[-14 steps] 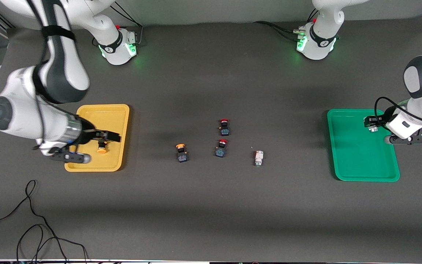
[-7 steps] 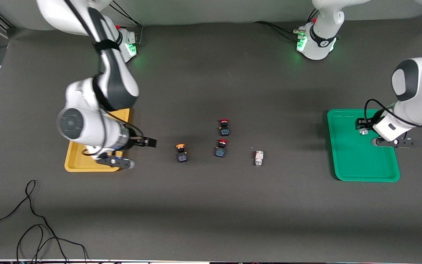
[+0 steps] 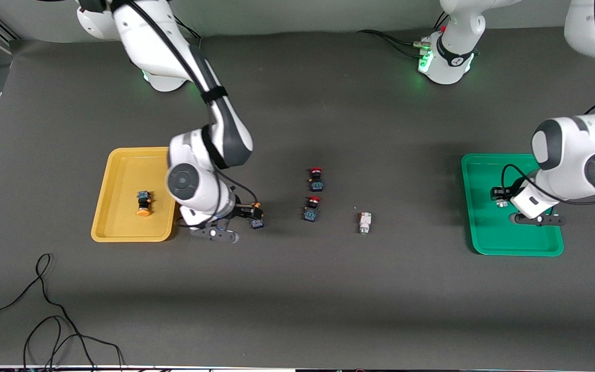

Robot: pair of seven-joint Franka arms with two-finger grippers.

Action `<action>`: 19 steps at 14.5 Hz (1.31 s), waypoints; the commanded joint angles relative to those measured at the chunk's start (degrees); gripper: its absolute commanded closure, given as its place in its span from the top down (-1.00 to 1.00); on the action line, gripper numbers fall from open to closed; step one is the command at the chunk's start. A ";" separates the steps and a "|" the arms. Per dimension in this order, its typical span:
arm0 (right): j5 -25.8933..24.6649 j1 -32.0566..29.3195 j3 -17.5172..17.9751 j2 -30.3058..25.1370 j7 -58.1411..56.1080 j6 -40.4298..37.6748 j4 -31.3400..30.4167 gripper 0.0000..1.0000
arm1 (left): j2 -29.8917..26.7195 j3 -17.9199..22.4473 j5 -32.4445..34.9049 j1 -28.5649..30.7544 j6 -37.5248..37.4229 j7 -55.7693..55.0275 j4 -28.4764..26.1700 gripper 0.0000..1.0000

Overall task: Place green and yellow buttons in trays
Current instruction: 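Open both grippers to release the buttons into the trays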

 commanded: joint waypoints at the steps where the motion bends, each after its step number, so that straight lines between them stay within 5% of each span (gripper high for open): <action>1: 2.06 1.32 0.49 4.91 0.91 4.70 2.07 0.99 | 1.52 -0.27 0.82 1.04 0.73 0.93 0.94 -0.84; 2: 2.24 1.32 0.94 6.05 0.91 6.37 2.07 0.99 | 1.52 -0.27 0.82 1.04 0.81 0.84 0.94 -0.45; 3: 2.24 1.32 1.20 6.85 0.91 7.52 2.07 0.99 | 1.69 -0.27 0.82 1.04 0.99 0.75 1.20 0.37; 4: 2.24 1.32 1.64 7.29 0.91 8.05 2.07 0.99 | 2.48 -0.27 0.82 1.04 1.17 0.84 1.99 0.94; 6: 2.24 1.32 2.17 7.64 0.91 8.58 1.90 0.94 | 2.31 -0.27 0.82 1.13 0.30 0.84 3.13 0.98; 8: 2.24 1.23 2.26 7.82 1.00 8.67 1.90 -0.84 | 1.00 -0.54 0.73 0.78 -2.94 0.49 6.37 0.98; 9: 2.24 1.23 2.26 7.82 1.09 8.67 1.81 -1.00 | 0.38 -0.80 0.73 0.34 -7.14 -0.12 9.00 0.98; 12: 2.24 1.32 2.17 7.21 4.51 8.58 1.90 -1.00 | 0.29 -1.24 0.47 -2.37 -17.62 -0.30 17.36 0.98; 15: 1.37 1.15 1.30 3.88 4.34 3.60 2.16 -1.00 | -0.59 -1.33 -0.32 -9.21 -17.21 -2.39 18.34 0.98; 19: -2.49 0.53 -5.02 -5.60 1.19 -10.98 2.51 -1.00 | 0.11 -1.33 -0.41 -24.15 -15.89 -20.47 19.30 0.98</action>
